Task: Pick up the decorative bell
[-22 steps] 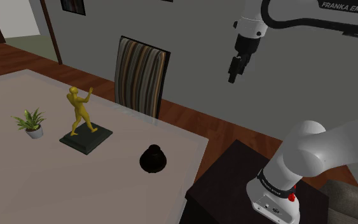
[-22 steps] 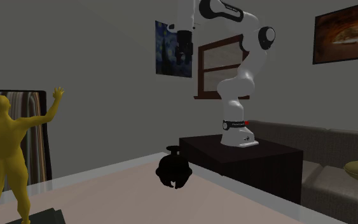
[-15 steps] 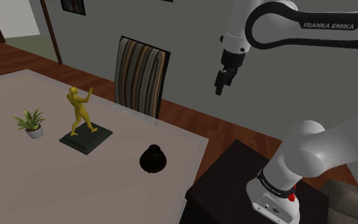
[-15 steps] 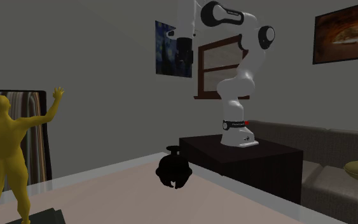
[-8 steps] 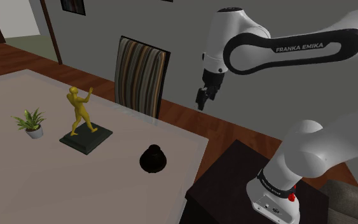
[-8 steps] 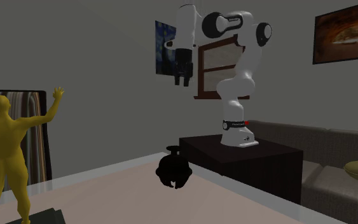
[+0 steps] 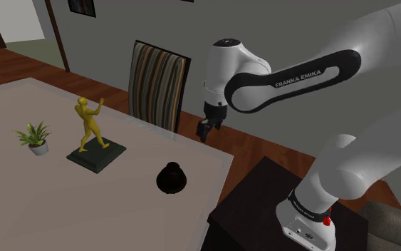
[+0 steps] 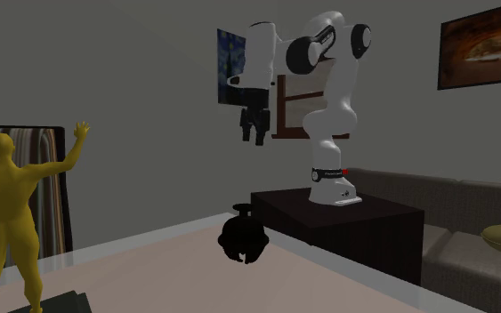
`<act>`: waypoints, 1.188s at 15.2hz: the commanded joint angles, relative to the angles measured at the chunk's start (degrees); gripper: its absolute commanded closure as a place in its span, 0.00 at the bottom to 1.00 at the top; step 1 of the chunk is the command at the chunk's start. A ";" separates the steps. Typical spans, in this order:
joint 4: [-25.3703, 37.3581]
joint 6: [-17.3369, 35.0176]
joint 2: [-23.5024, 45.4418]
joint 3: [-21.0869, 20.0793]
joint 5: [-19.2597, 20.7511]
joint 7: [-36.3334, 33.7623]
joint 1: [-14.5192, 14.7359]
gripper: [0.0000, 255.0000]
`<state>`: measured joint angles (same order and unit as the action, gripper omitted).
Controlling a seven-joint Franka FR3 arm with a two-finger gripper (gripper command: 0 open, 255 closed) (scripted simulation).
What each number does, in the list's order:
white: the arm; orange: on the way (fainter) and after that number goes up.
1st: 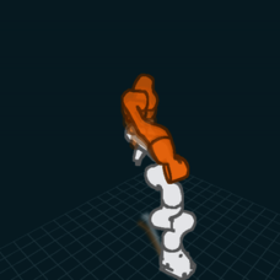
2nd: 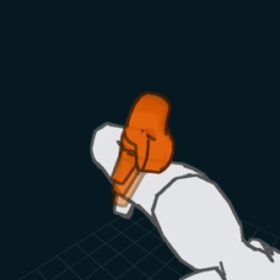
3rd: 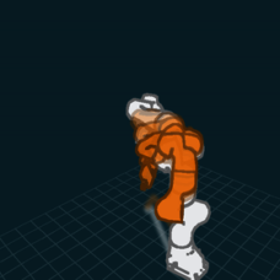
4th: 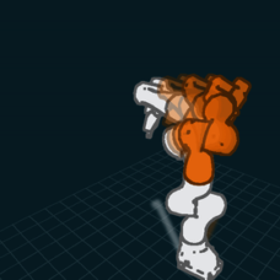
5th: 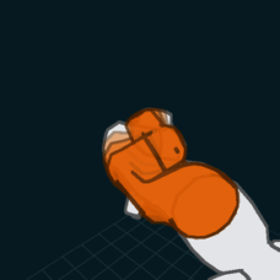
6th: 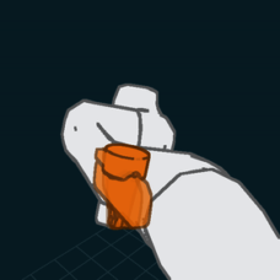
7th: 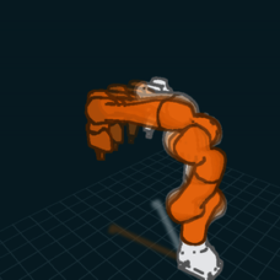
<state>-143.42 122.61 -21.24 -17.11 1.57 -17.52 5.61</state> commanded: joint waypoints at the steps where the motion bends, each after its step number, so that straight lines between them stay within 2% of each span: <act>1: 0.10 3.56 3.58 -1.68 0.62 -2.69 0.06 0.00; 6: 3.11 10.76 14.33 -5.53 4.97 -10.54 -0.20 0.00; 10: 7.11 15.04 23.76 -7.26 11.10 -18.13 0.28 0.00; 13: 11.02 17.19 30.99 -7.18 16.45 -23.97 1.78 0.00; 18: 11.16 19.77 34.25 -6.07 19.39 -26.44 2.65 0.00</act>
<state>-132.20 141.77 12.40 -23.42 20.35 -43.54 8.19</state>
